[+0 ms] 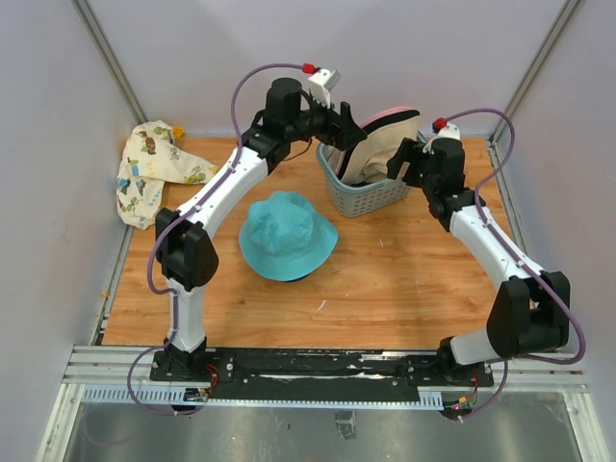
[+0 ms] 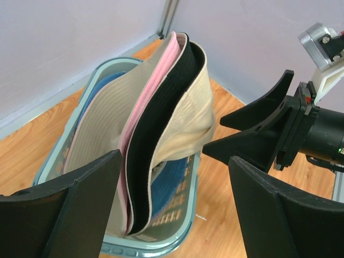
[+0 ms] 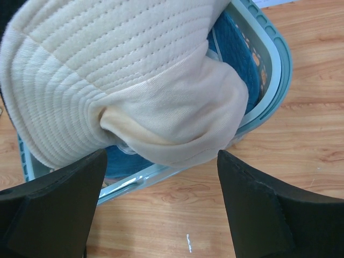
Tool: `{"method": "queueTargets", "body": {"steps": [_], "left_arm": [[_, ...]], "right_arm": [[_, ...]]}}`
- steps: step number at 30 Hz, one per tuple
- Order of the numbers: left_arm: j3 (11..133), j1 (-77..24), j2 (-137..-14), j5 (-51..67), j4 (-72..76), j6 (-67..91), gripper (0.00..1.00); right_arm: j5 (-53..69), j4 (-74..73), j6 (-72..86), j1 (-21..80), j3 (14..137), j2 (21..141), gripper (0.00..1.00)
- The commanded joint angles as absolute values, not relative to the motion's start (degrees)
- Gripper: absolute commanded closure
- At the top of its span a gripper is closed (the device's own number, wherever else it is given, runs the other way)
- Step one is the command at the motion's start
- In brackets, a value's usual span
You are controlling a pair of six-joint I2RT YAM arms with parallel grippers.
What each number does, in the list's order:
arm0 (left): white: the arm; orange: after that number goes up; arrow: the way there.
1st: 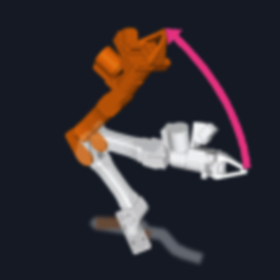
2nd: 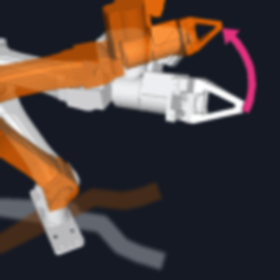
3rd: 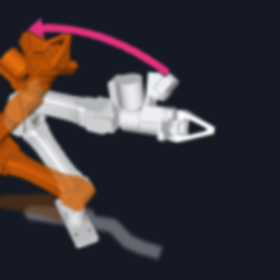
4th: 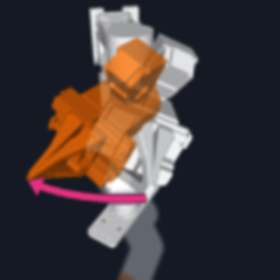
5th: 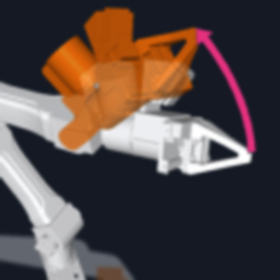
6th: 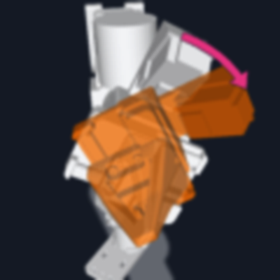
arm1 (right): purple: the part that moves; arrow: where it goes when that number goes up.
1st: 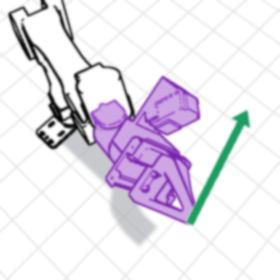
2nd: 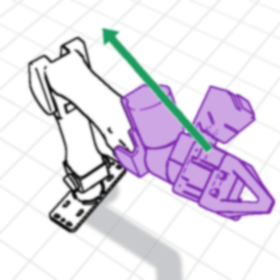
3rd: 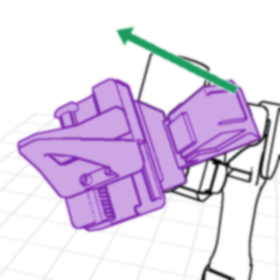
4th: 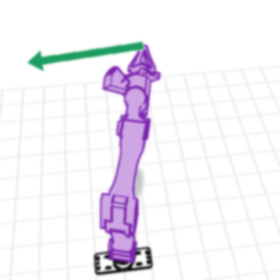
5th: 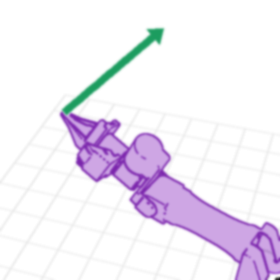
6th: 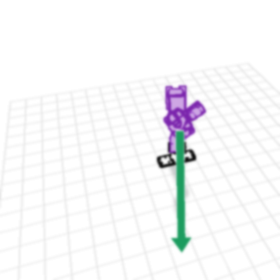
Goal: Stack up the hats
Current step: Pick up the hat from the bin.
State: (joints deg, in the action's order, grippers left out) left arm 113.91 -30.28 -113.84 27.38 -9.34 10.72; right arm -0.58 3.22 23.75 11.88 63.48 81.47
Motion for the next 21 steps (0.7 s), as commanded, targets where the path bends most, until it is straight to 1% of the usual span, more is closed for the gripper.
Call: {"method": "queueTargets", "body": {"steps": [1,7,13,15,17,21], "left_arm": [[117.8,-30.1,-117.0,28.0,-9.6,10.0,0.15],[120.7,-30.1,-120.4,27.1,-9.7,10.1,0.15],[123.5,-30.1,-123.5,26.2,-9.8,10.2,0.15],[124.1,-30.1,-124.3,26.0,-9.8,10.2,0.15],[124.4,-30.1,-124.9,25.7,-9.7,10.2,0.15],[124.4,-30.1,-125.8,25.3,-9.1,10.4,0.15]], "right_arm": [[0.9,4.9,23.6,10.6,65.9,83.1,0.16],[2.3,5.4,23.6,9.6,66.9,85.4,0.18],[3.5,6.3,23.8,8.7,67.4,86.9,0.28],[3.9,6.3,23.7,8.6,67.5,87.2,0.33],[4.2,6.4,23.4,8.5,67.7,87.6,0.40],[4.6,6.8,23.0,8.6,67.5,87.5,0.59]]}}
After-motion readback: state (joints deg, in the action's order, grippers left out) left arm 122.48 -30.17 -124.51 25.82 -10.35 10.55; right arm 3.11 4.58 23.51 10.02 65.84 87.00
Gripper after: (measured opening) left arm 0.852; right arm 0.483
